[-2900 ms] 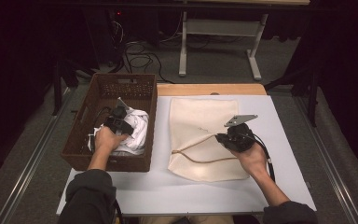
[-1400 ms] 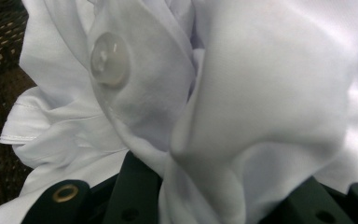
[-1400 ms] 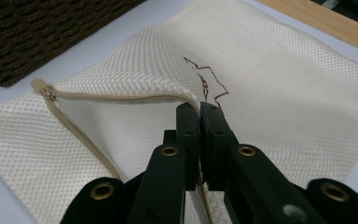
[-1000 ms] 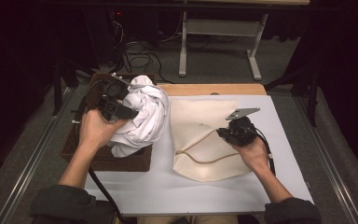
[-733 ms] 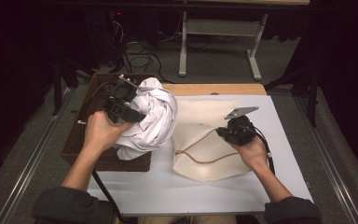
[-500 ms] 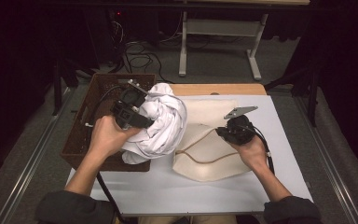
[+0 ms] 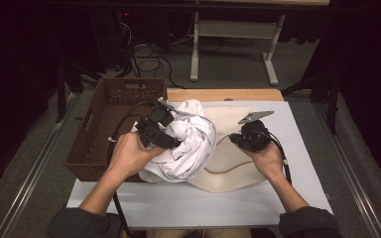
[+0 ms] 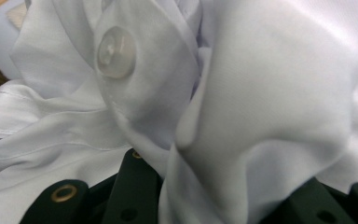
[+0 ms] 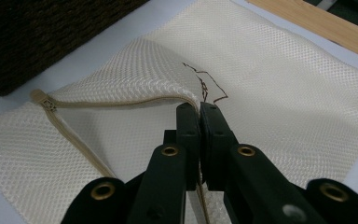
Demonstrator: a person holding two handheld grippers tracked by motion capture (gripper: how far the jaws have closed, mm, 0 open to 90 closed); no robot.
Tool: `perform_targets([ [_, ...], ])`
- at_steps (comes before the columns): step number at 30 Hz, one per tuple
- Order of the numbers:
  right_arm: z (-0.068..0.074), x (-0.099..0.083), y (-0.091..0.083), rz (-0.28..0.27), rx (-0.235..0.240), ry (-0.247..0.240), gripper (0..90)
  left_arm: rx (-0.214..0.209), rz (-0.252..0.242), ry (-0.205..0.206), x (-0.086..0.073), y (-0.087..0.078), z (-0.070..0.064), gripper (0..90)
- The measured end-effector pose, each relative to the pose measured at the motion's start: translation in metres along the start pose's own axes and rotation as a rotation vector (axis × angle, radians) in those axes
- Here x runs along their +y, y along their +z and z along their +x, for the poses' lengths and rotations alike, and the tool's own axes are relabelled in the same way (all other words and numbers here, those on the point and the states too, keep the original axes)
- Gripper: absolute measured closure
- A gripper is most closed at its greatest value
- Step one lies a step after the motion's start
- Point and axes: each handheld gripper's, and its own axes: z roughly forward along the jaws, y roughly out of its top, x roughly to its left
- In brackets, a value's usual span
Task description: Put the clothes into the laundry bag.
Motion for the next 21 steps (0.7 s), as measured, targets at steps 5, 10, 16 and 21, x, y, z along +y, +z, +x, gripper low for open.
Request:
perform_targets([
  [5, -0.002, 0.000, 0.000, 0.003, 0.002, 0.002, 88.4, -0.050, 0.016, 0.018, 0.003, 0.012, -0.010, 68.3],
  [10, -0.001, 0.000, 0.001, -0.005, 0.004, -0.003, 88.3, -0.063, 0.023, 0.021, 0.004, 0.029, -0.018, 68.2],
  [16, -0.004, -0.001, 0.001, -0.002, 0.007, 0.010, 88.4, -0.099, 0.040, 0.035, 0.008, 0.050, -0.027, 67.9],
  [21, -0.005, -0.002, 0.004, 0.002, 0.010, 0.013, 88.4, -0.091, 0.062, 0.029, 0.003, 0.076, -0.030, 67.3],
])
